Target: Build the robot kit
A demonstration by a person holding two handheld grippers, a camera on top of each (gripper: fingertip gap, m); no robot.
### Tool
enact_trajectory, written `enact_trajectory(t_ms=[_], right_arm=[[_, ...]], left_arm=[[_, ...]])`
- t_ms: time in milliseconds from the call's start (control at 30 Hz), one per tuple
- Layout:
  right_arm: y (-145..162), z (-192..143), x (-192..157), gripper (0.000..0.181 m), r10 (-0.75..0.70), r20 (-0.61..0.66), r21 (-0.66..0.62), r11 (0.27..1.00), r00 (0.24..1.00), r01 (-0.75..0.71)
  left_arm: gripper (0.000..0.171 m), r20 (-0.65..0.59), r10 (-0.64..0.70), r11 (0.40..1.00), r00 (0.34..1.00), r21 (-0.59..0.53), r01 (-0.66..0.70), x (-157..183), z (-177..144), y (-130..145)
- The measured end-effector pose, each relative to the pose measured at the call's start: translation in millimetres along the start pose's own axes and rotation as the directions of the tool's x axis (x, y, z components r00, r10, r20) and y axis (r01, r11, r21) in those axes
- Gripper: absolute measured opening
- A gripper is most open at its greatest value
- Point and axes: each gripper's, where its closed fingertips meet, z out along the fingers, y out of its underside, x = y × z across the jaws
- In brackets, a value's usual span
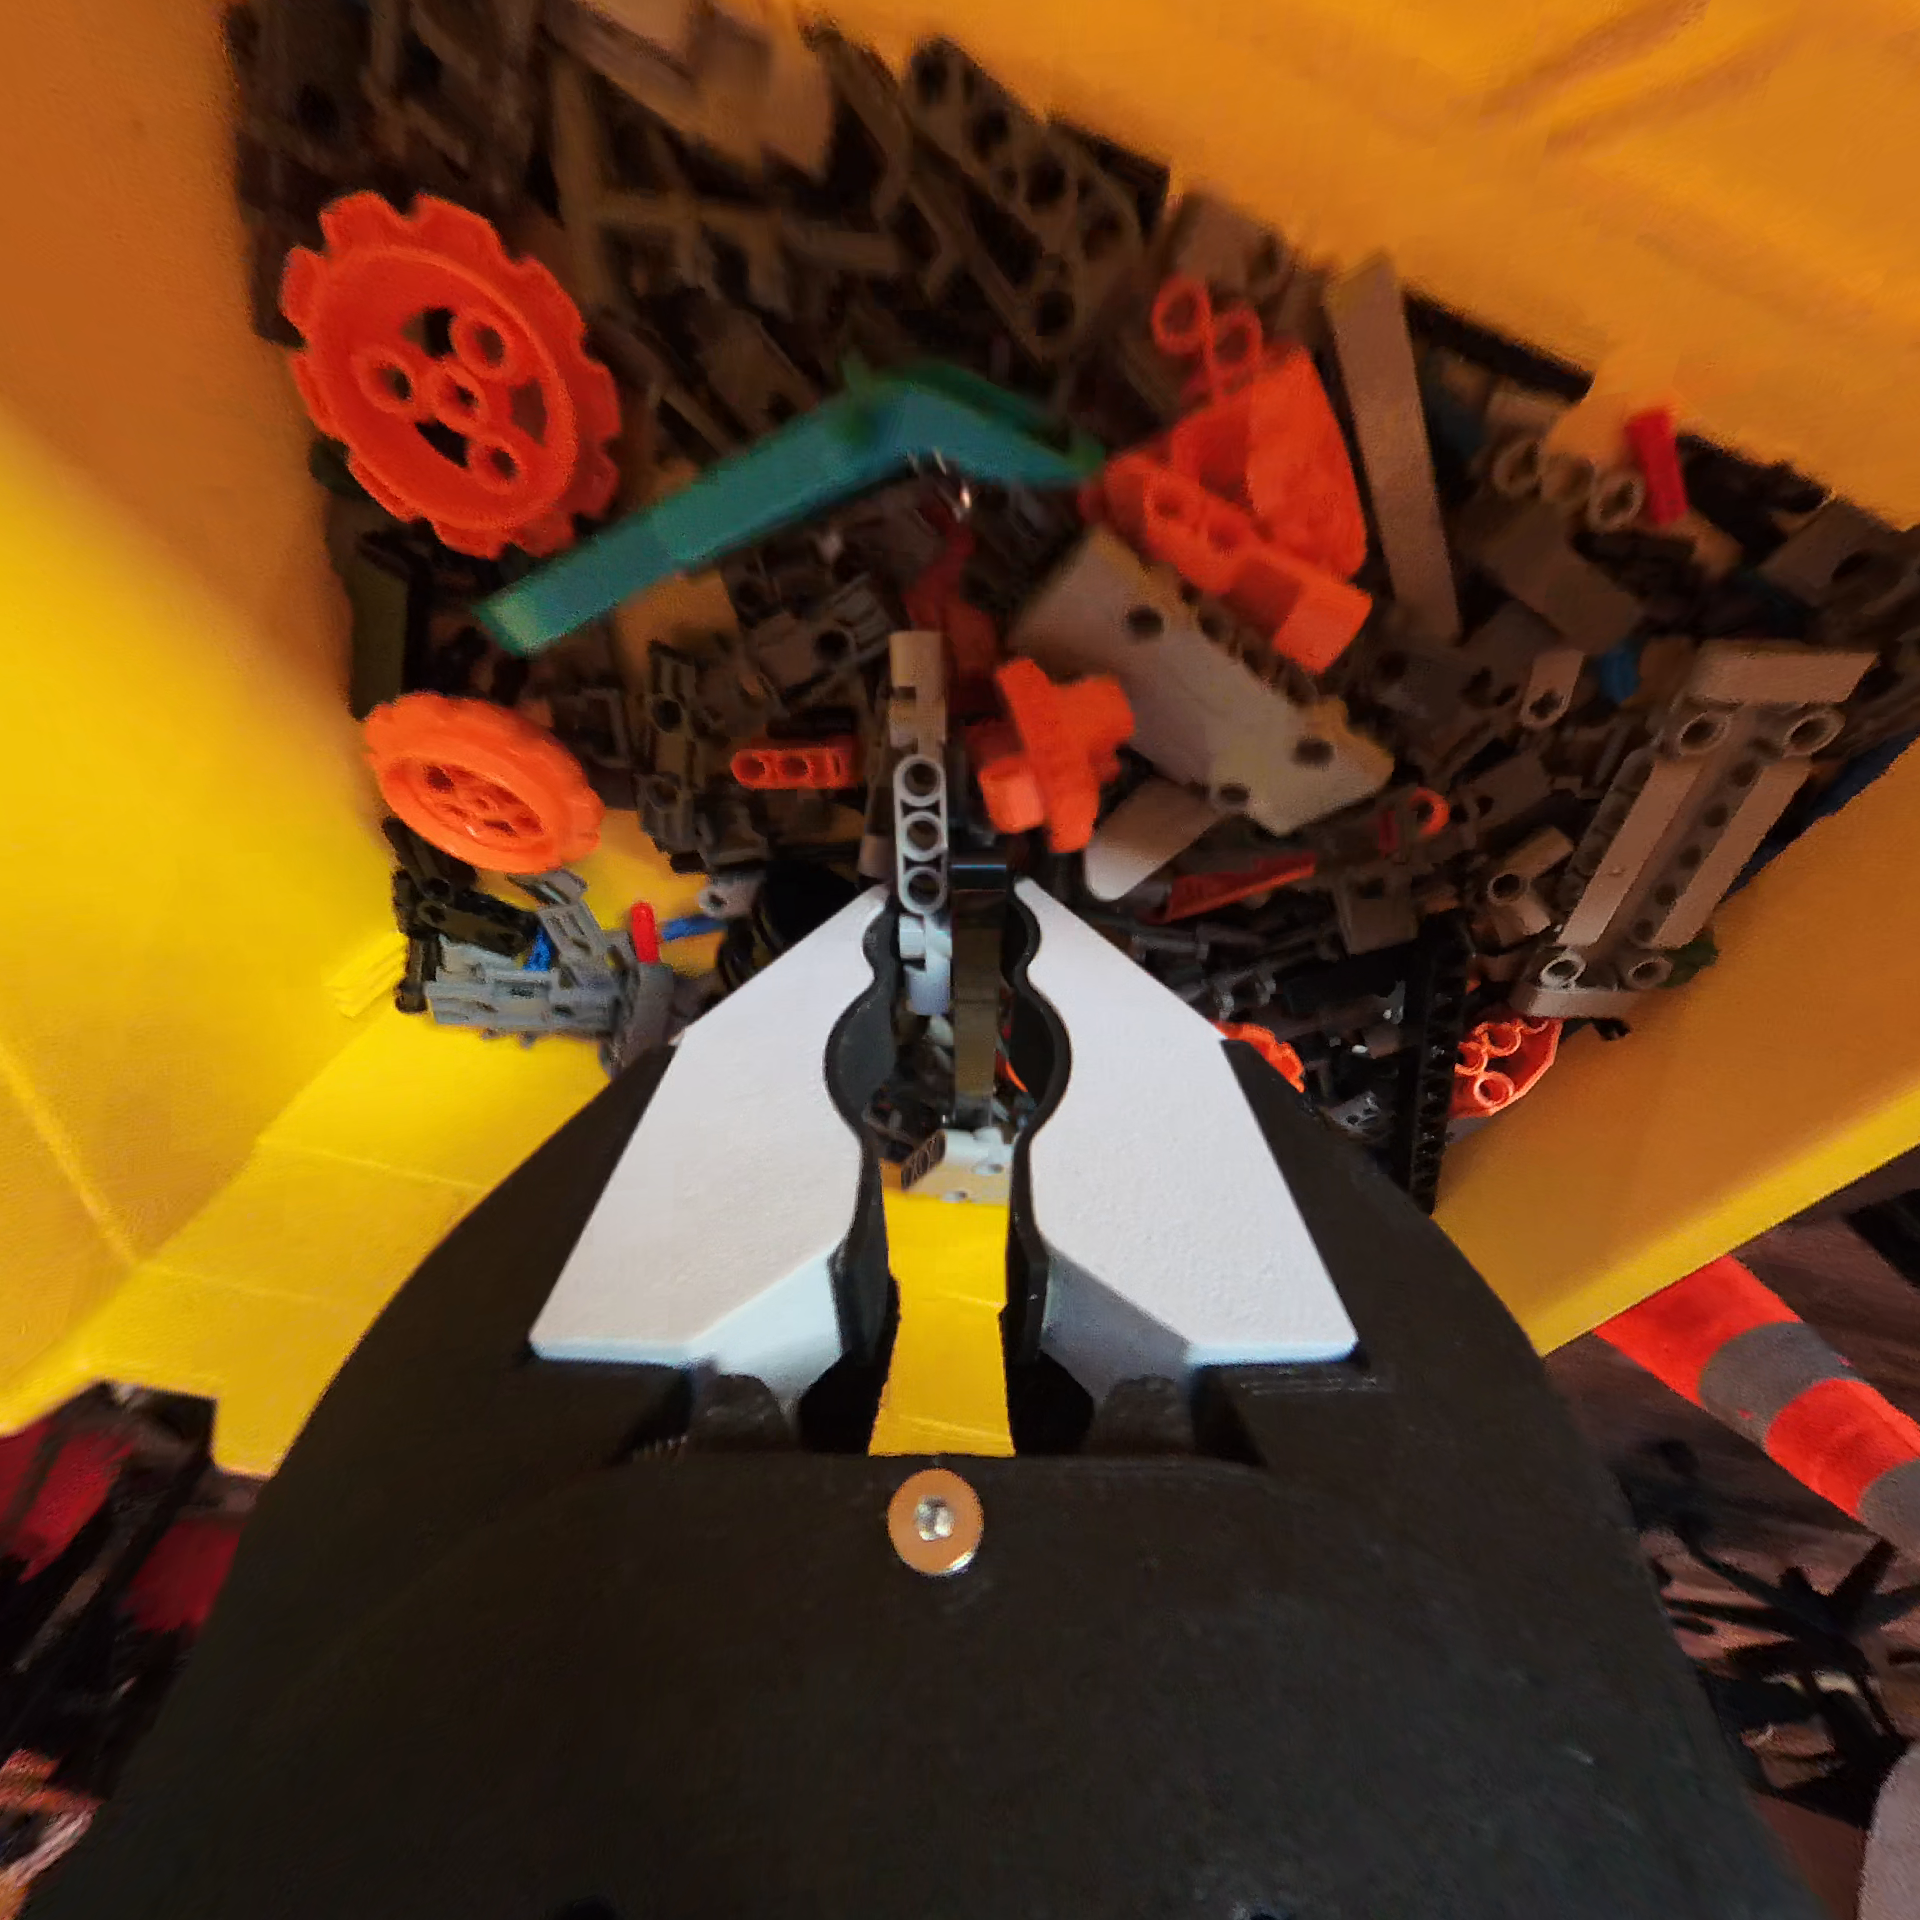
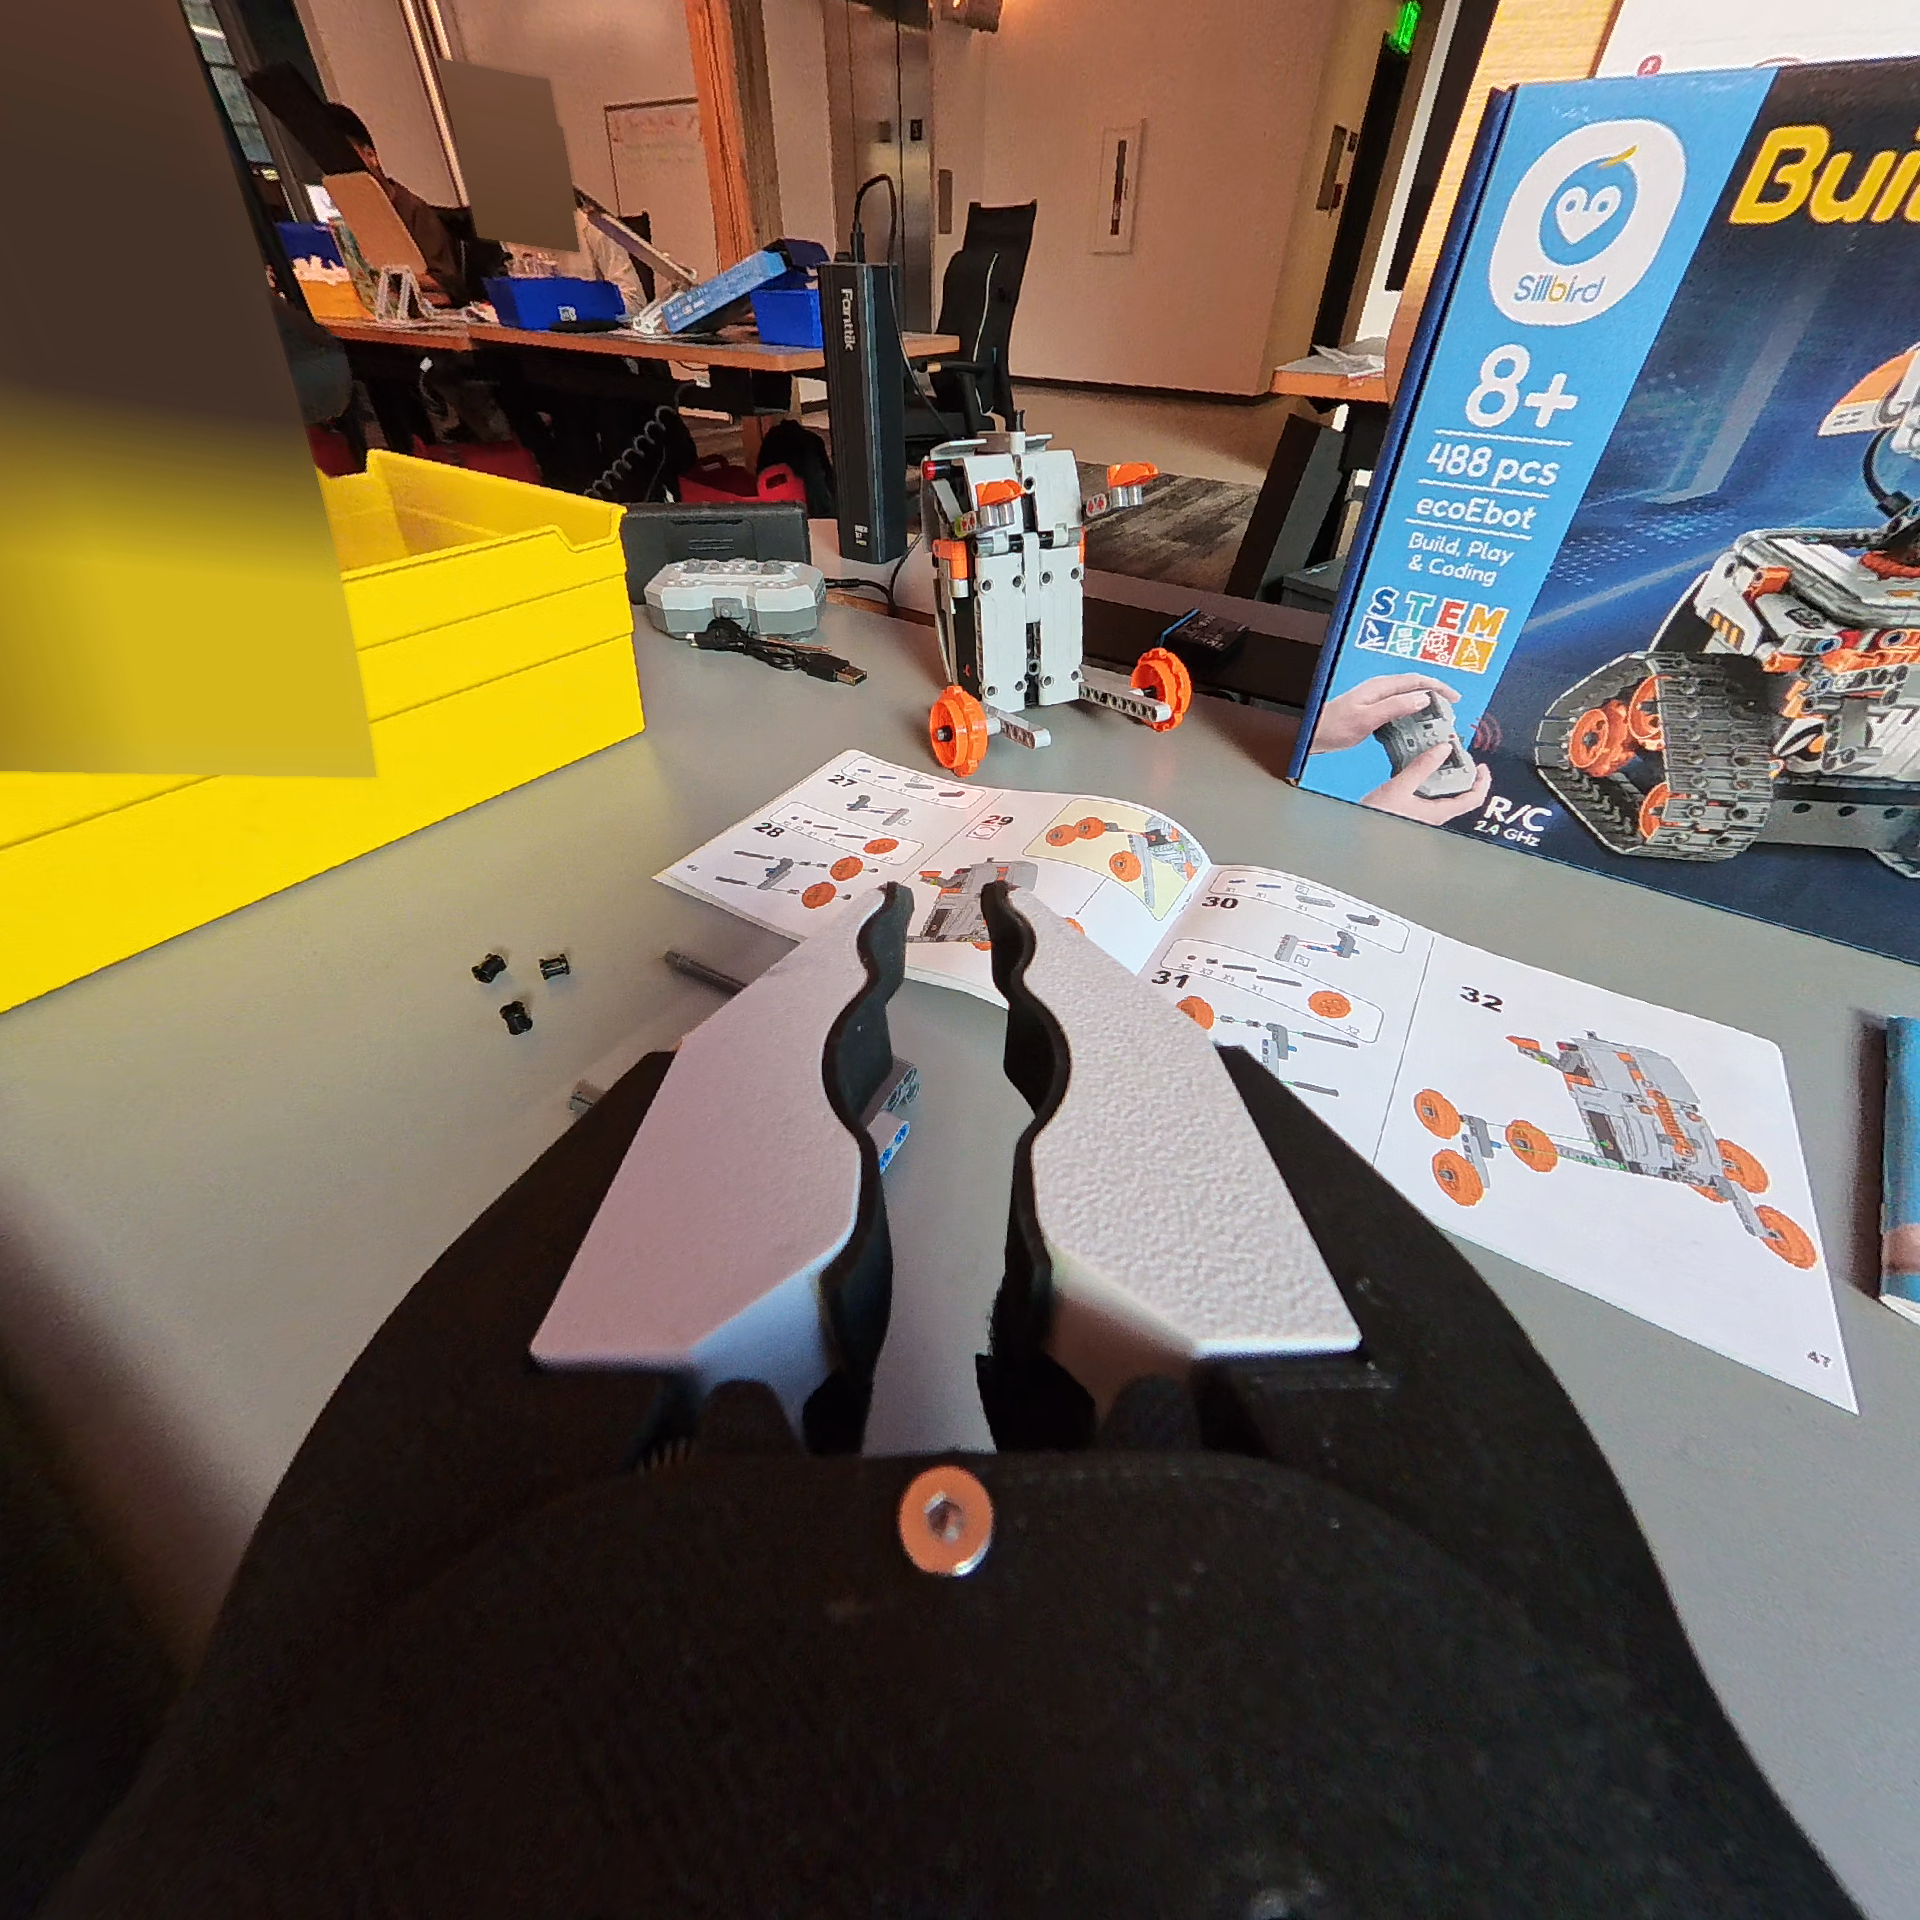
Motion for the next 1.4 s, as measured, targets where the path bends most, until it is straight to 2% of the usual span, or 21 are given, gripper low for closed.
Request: enact_trajectory(t_ms=[100,267,300,333,367,433,500,567,633,733,767,833,900,967,1100,1267,1333,1367,1400], right_arm=[[-0.1,-0.4,0.6,0.014,-0.001,-0.003,0.001,1.000,1.000,0.001],[-1.3,-2.1,1.8,0.014,0.009,-0.006,0.011,1.000,1.000,-0.009],[-1.5,-2.2,1.4,0.014,0.011,-0.003,0.013,1.000,1.000,-0.011],[-1.8,-2.3,0.7,0.014,0.012,0.000,0.014,1.000,1.000,-0.012],[-2.2,-2.3,-0.1,0.014,0.011,0.004,0.015,1.000,1.000,-0.011],[-2.4,-1.6,-2.0,0.014,0.007,0.012,0.014,1.000,1.000,-0.007],[-1.3,-0.7,-3.3,0.014,0.003,0.018,0.007,1.000,1.000,-0.003],[-0.9,-0.5,-4.1,0.014,-0.002,0.018,0.003,1.000,1.000,0.002],[-1.0,-0.9,-3.8,0.014,-0.005,0.014,0.004,1.000,1.000,0.005],[-1.7,-2.1,-3.1,0.014,0.003,0.010,0.010,1.000,1.000,-0.003],[-2.0,-2.6,-2.7,0.014,0.007,0.008,0.013,1.000,1.000,-0.007],[-2.2,-3.2,-1.6,0.014,0.014,0.005,0.017,1.000,1.000,-0.014],[-2.5,-3.6,-0.6,0.014,0.023,0.005,0.021,1.000,1.000,-0.023],[-3.2,-3.9,0.1,0.014,0.028,0.004,0.025,0.999,1.000,-0.028],[-2.3,-3.7,0.6,0.014,0.035,0.005,0.023,0.999,0.999,-0.036],[-1.6,-4.0,2.1,0.014,0.042,0.001,0.021,0.999,0.999,-0.042],[-1.8,-4.1,2.1,0.014,0.048,0.003,0.023,0.999,0.999,-0.048],[-1.9,-4.2,1.9,0.014,0.050,0.005,0.023,0.998,0.999,-0.050],[-2.1,-4.2,1.7,0.014,0.050,0.007,0.025,0.998,0.999,-0.051]], left_arm=[[0.014,-0.070,-0.026,0.998,0.997,0.064,0.031,-5.7,-8.7,-23.9],[0.016,-0.088,-0.052,0.983,0.995,0.171,0.066,-24.4,-21.1,-50.2],[0.032,-0.082,-0.077,0.978,0.994,0.187,0.091,-28.9,-26.4,-49.4],[0.050,-0.081,-0.107,0.973,0.991,0.196,0.121,-32.7,-32.6,-45.9],[0.058,-0.114,-0.118,0.971,0.986,0.194,0.138,-29.1,-38.5,-39.5],[0.060,-0.198,-0.106,0.977,0.974,0.162,0.139,-13.0,-45.2,-19.2],[0.065,-0.214,-0.108,0.987,0.971,0.095,0.131,-2.7,-40.4,5.2],[0.067,-0.205,-0.106,0.992,0.973,0.048,0.119,6.6,-30.0,20.6],[0.082,-0.211,-0.097,0.995,0.973,0.003,0.100,18.9,-16.9,29.7],[0.100,-0.078,-0.091,0.990,0.993,-0.112,0.082,12.2,9.4,45.2],[0.101,-0.097,-0.077,0.990,0.992,-0.126,0.064,18.4,15.6,45.3],[0.083,-0.100,-0.068,0.993,0.993,-0.105,0.057,20.8,19.5,38.5],[0.030,-0.088,-0.027,0.995,0.996,-0.093,0.019,17.9,15.4,36.2],[0.007,-0.038,0.009,0.998,0.999,-0.069,-0.012,4.0,12.9,29.8],[0.006,-0.042,-0.043,0.998,0.998,-0.045,0.041,-20.5,3.9,16.4],[0.008,-0.036,-0.119,0.985,0.992,0.123,0.122,-49.7,-15.8,-17.4],[0.058,-0.088,-0.153,0.979,0.984,0.125,0.163,-44.5,-18.7,-16.8],[0.070,-0.121,-0.160,0.982,0.980,0.081,0.170,-37.0,-18.1,-7.9],[0.064,-0.143,-0.148,0.987,0.979,0.038,0.155,-29.3,-17.1,3.0]])
